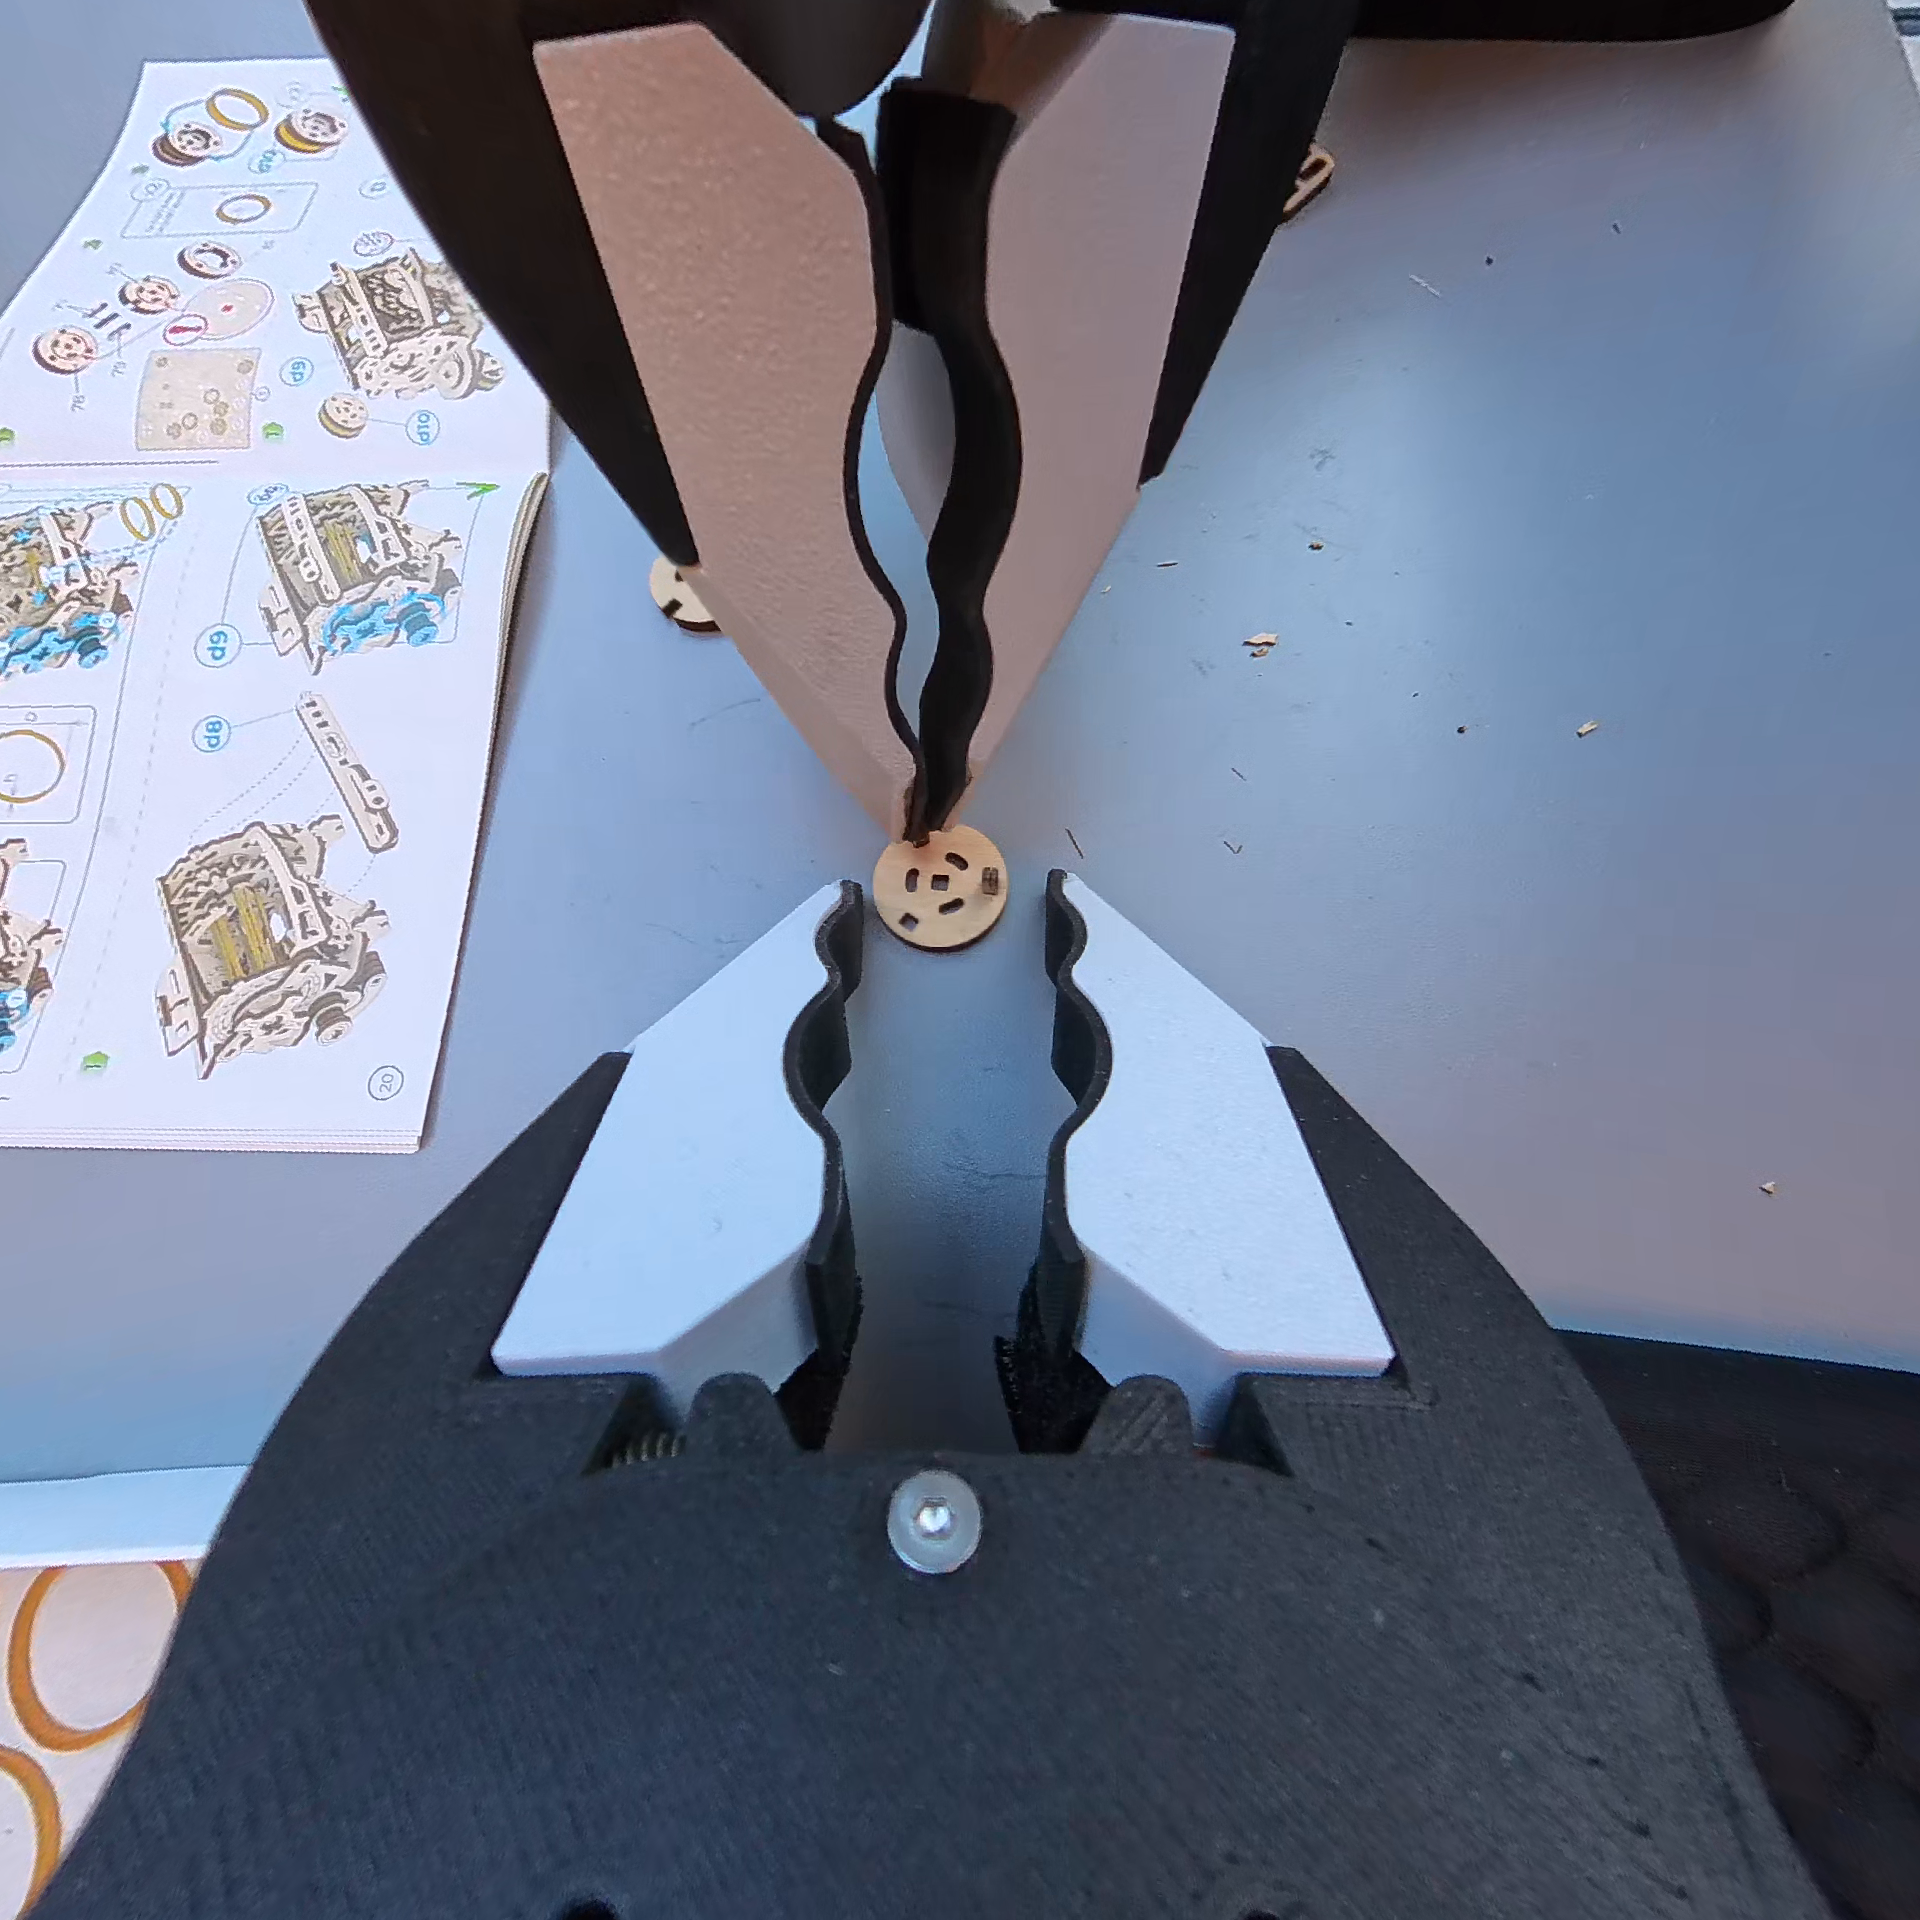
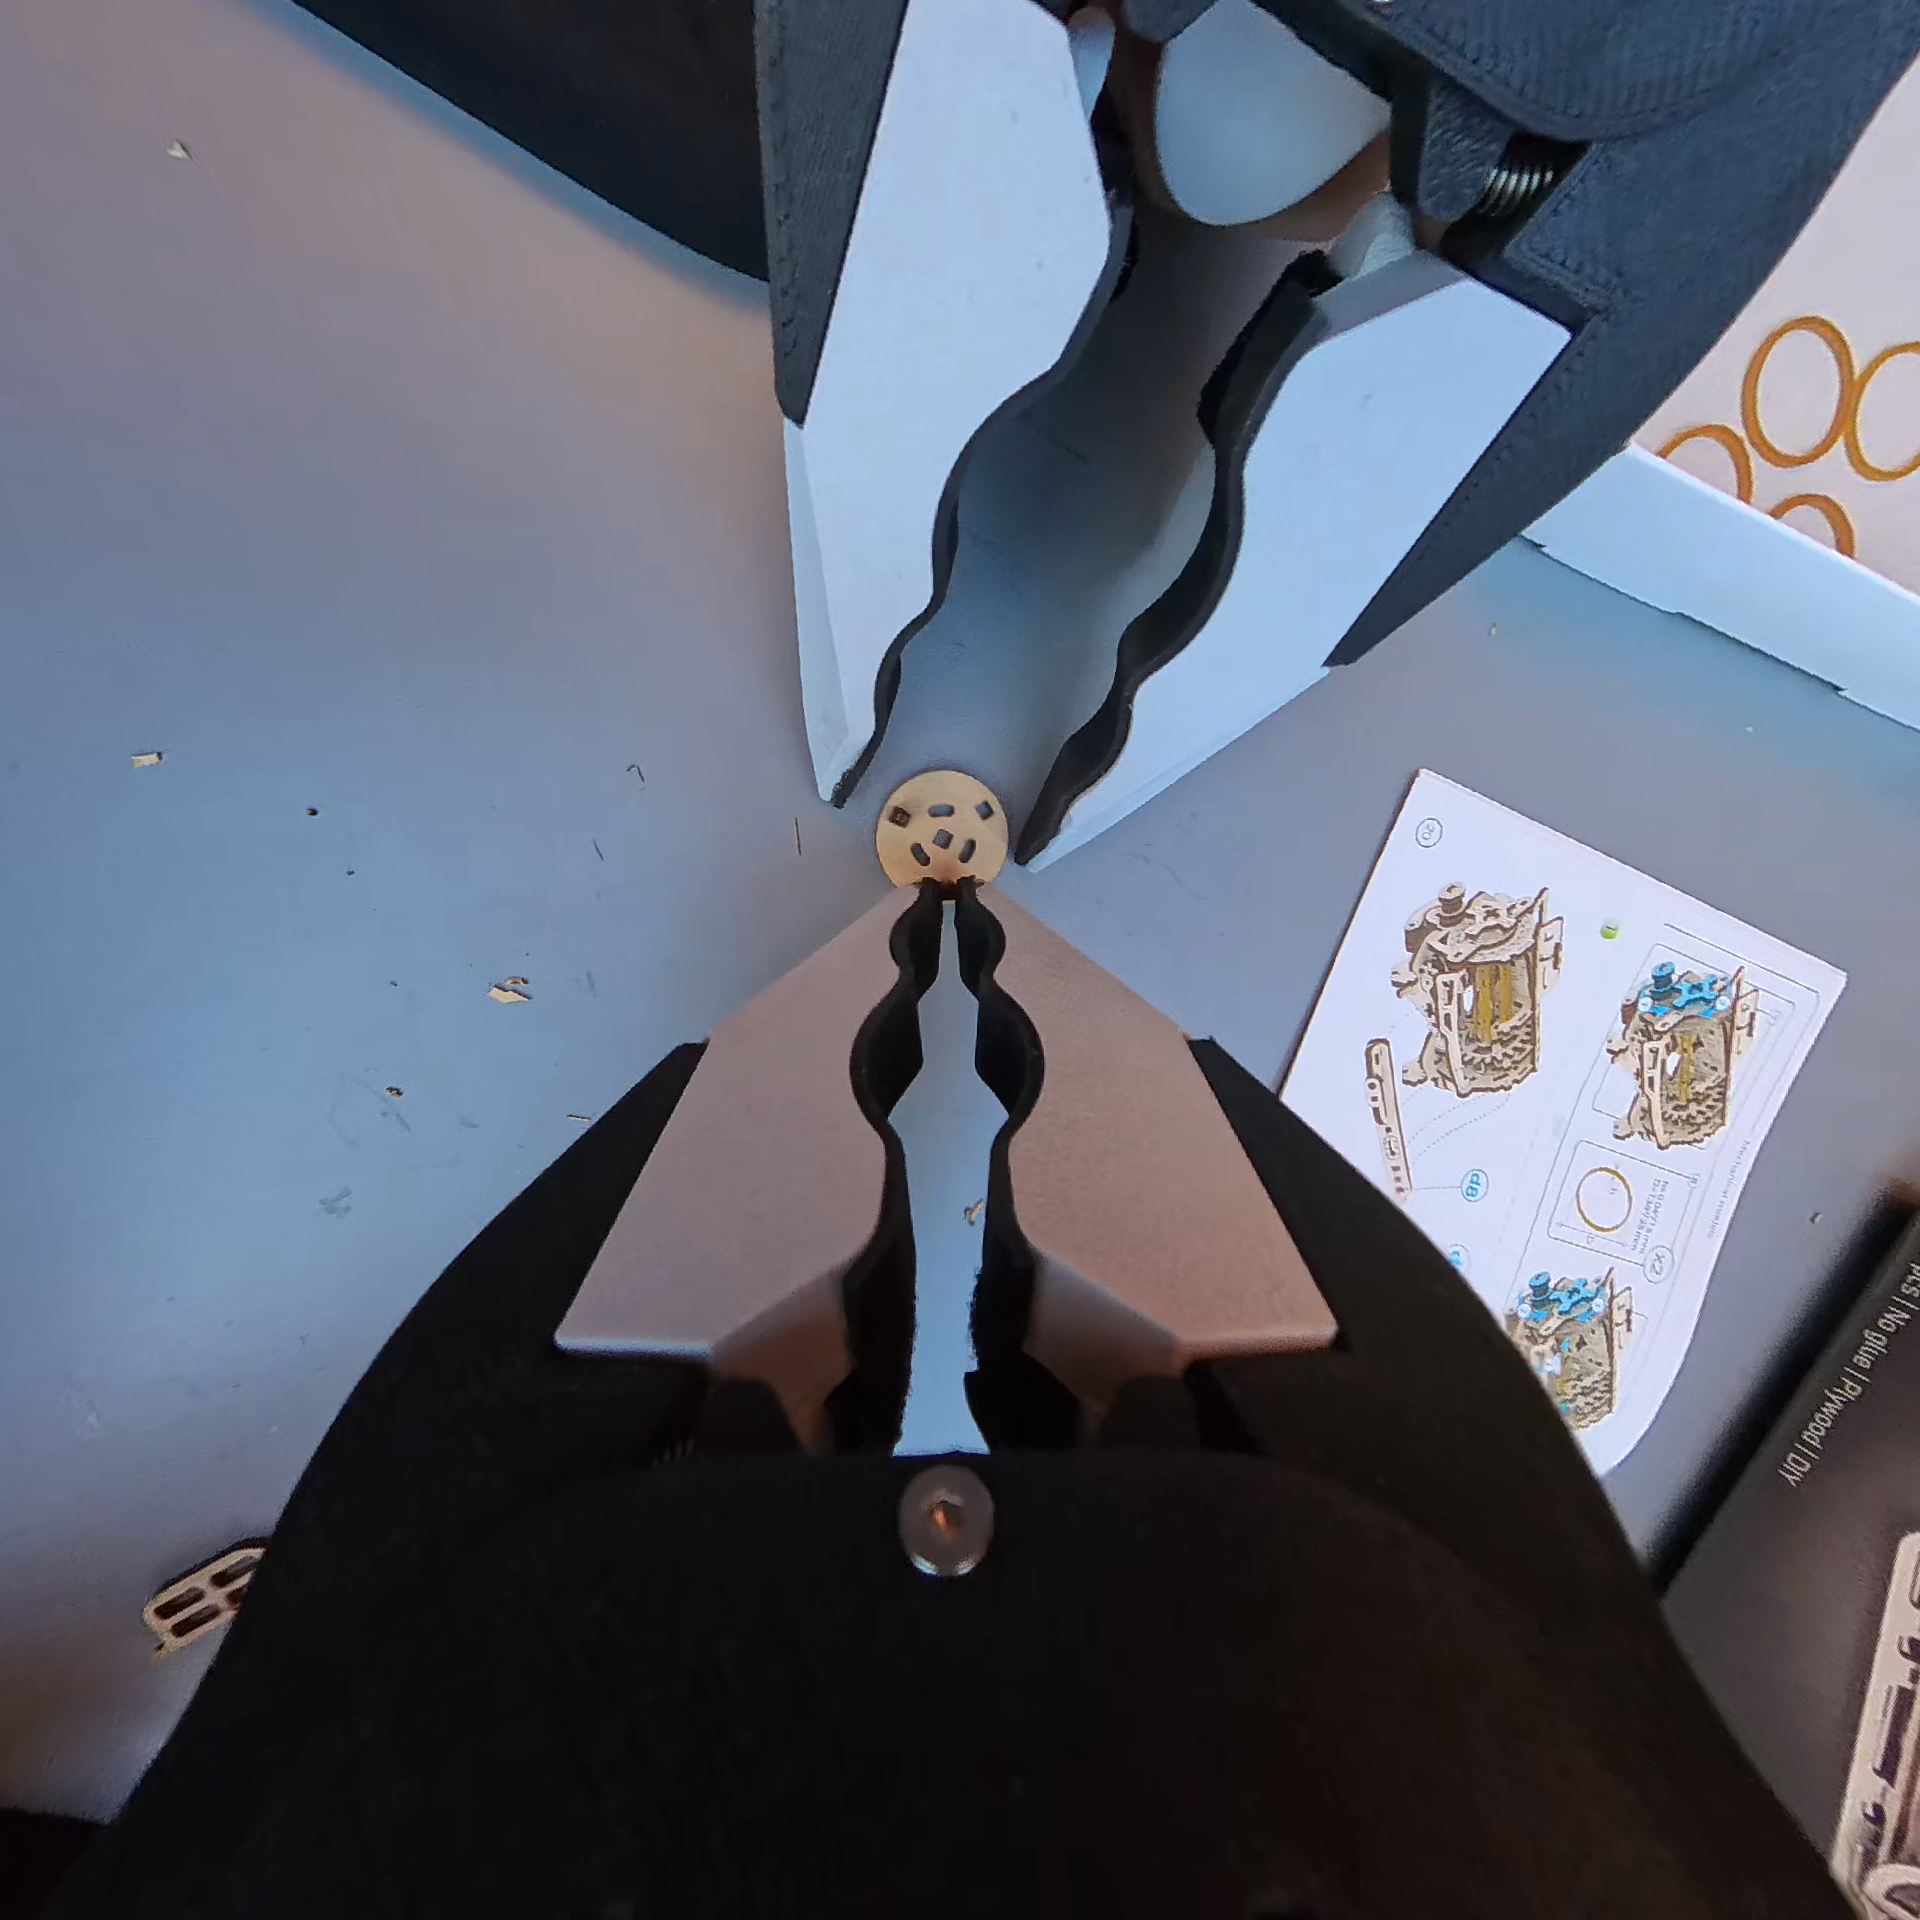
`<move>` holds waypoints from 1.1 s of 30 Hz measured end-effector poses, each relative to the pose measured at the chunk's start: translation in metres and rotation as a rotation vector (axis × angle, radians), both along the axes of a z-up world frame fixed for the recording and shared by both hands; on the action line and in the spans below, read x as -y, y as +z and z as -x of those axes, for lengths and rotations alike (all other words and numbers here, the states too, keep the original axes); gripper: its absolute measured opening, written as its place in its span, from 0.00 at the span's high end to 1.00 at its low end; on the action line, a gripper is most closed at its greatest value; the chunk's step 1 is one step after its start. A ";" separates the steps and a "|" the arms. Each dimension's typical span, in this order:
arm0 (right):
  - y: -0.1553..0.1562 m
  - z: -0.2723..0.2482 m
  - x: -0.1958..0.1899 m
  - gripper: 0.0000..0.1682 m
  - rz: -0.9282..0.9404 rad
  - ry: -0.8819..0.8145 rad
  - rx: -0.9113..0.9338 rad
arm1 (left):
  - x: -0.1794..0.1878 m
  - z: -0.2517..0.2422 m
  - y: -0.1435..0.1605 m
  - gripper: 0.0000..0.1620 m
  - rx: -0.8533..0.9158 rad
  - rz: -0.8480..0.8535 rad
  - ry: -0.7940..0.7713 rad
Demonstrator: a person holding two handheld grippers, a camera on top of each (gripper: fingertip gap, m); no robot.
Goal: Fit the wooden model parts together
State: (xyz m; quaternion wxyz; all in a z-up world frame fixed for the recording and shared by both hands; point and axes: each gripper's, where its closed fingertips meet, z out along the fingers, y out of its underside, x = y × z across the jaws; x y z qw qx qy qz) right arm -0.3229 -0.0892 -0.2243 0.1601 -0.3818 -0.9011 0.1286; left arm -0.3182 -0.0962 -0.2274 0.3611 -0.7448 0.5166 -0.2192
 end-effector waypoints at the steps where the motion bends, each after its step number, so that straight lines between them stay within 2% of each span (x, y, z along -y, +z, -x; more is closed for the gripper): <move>1: 0.000 0.000 0.000 0.99 0.008 -0.005 0.009 | 0.000 0.000 0.000 0.80 0.000 -0.002 0.001; 5: 0.000 0.000 0.001 0.99 0.010 -0.003 0.026 | -0.001 0.000 0.000 0.85 -0.005 -0.015 -0.002; 27: -0.002 -0.002 0.001 0.99 0.128 0.088 0.194 | -0.002 -0.001 0.000 0.85 0.004 0.002 -0.001; 33: -0.003 -0.003 0.001 0.99 0.097 0.089 0.197 | 0.000 0.009 0.000 0.84 -0.008 -0.025 -0.002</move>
